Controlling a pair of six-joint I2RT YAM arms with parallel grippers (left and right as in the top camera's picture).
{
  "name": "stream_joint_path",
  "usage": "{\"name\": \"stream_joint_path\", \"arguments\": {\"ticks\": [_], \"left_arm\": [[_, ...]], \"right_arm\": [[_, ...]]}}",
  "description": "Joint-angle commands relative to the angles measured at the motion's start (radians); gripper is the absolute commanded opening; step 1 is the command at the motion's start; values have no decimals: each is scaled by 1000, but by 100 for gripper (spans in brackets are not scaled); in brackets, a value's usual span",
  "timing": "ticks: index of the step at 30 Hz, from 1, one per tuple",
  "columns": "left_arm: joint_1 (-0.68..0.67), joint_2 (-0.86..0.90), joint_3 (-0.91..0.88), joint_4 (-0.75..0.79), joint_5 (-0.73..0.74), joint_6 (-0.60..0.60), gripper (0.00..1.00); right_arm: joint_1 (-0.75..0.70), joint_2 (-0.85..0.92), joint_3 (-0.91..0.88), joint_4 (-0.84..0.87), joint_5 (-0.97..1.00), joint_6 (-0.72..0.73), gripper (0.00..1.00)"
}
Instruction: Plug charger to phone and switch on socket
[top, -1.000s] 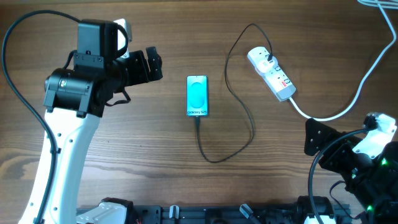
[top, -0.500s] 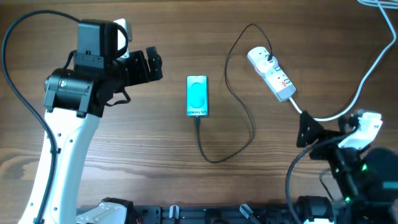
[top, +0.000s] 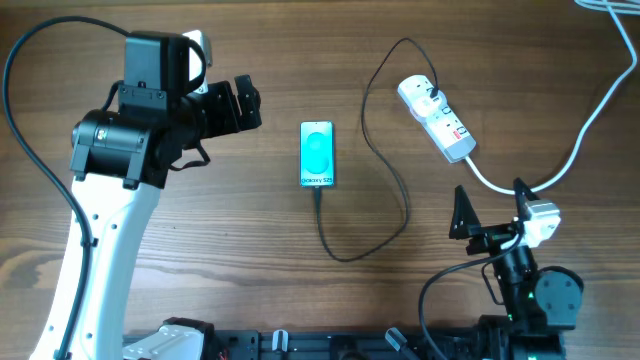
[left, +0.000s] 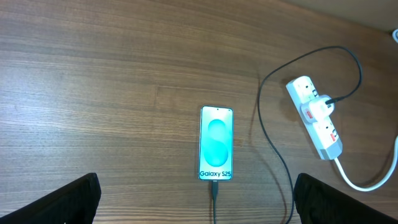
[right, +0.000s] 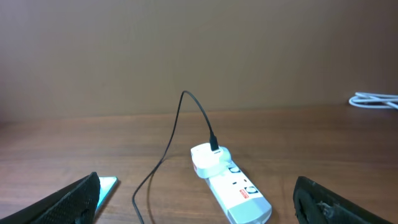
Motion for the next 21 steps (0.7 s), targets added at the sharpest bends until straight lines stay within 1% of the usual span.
{"name": "stream_joint_path", "arguments": {"ticks": [1,7,9,10,12,14,15,21], "left_arm": [[-2,-13,-3,2,-13,-12,100],[-2,-13,-3,2,-13,-12,100],[-2,-13,-3,2,-13,-12,100],[-2,-13,-3,2,-13,-12,100],[-2,-13,-3,2,-13,-12,100],[-2,-13,-3,2,-13,-12,100],[-2,-13,-3,2,-13,-12,100],[-2,-13,-3,2,-13,-12,100]], "right_arm": [[5,-18,-52,61,-20,14,100],[5,-18,-123,178,4,2,100],[5,-18,-122,169,34,-2,100],[5,-18,-122,138,35,-38,100],[5,-18,-122,129,49,-54,100],[5,-18,-122,127,50,-137,100],[5,-18,-122,122,78,-152,100],[5,-18,-121,116,130,-150,100]]}}
